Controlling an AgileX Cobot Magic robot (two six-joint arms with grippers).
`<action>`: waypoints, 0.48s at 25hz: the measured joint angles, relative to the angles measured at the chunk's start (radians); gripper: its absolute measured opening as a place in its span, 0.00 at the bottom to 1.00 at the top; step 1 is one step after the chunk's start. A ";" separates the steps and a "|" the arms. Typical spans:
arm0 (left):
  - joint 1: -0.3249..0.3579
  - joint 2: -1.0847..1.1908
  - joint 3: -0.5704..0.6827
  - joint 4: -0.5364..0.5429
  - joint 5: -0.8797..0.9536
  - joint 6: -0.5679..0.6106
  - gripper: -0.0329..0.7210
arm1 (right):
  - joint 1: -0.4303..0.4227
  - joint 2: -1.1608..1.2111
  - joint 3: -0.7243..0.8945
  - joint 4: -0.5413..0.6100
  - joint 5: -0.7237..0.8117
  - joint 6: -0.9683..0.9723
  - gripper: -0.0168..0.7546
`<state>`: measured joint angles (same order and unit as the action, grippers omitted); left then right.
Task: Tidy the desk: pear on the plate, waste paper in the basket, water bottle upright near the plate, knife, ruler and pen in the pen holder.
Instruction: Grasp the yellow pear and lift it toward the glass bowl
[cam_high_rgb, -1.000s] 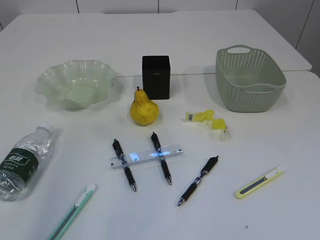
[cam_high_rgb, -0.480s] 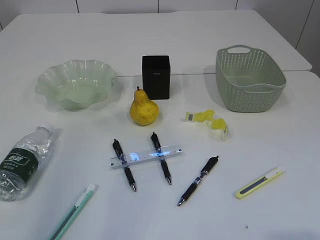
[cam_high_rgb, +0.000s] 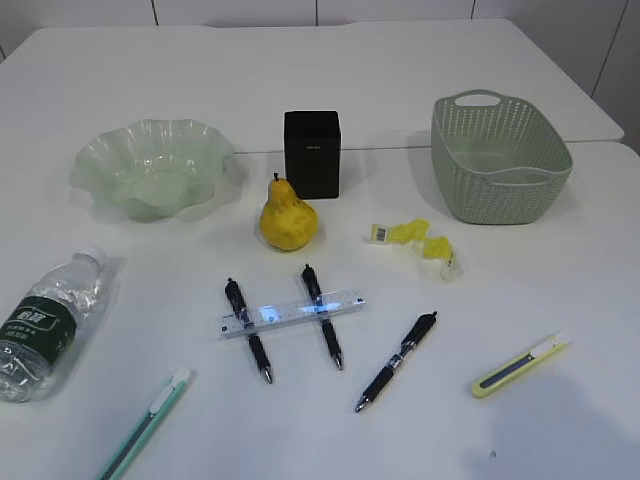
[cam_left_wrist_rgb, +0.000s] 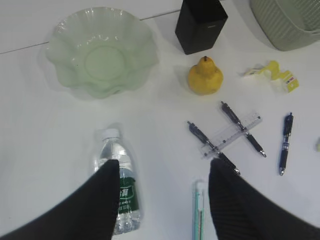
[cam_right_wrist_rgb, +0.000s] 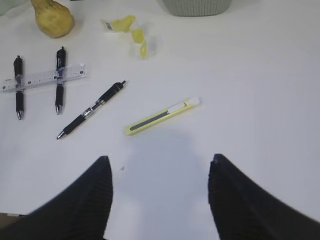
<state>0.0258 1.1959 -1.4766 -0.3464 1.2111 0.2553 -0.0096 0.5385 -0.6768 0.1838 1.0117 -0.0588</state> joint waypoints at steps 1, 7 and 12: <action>0.000 0.004 0.000 -0.010 0.000 0.009 0.58 | 0.000 0.034 -0.010 0.001 -0.002 -0.002 0.64; -0.047 0.065 -0.033 -0.048 0.000 0.036 0.58 | 0.000 0.237 -0.074 0.019 -0.011 -0.024 0.64; -0.184 0.165 -0.158 0.006 0.018 0.038 0.58 | 0.000 0.390 -0.131 0.044 -0.019 -0.036 0.64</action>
<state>-0.1579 1.3613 -1.6346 -0.3401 1.2289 0.2935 -0.0096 0.9285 -0.8077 0.2281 0.9924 -0.0945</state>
